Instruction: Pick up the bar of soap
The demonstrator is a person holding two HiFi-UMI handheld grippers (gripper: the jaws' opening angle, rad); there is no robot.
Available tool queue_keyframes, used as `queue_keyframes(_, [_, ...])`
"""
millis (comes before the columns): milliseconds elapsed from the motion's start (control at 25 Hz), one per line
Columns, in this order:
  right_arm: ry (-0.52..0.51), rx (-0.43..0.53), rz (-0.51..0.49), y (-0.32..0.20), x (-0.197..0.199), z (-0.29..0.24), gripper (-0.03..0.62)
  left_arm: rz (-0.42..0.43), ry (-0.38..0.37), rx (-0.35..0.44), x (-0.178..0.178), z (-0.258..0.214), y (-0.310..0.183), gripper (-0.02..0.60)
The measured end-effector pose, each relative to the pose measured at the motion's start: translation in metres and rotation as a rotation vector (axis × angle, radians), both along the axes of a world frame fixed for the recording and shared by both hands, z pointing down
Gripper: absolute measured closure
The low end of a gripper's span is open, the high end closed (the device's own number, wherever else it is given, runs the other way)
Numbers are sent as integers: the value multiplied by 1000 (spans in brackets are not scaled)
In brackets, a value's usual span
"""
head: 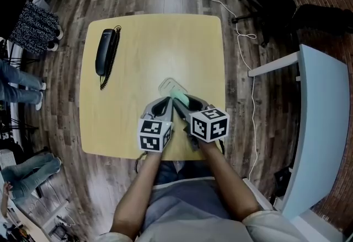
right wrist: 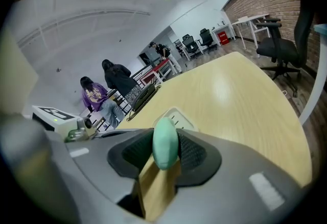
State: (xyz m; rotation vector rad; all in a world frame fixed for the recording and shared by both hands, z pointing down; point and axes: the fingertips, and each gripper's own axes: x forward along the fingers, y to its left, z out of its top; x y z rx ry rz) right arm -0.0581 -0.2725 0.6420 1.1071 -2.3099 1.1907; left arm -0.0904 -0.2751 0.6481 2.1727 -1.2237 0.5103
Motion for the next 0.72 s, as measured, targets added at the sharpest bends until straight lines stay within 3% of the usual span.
queue_keyframes(440, [-149, -84, 94, -2, 6, -2, 464, 2, 10, -4, 4, -3, 3, 577])
queue_keyframes(720, [-216, -86, 117, -3, 10, -12, 464, -19, 32, 10, 6, -12, 4, 577])
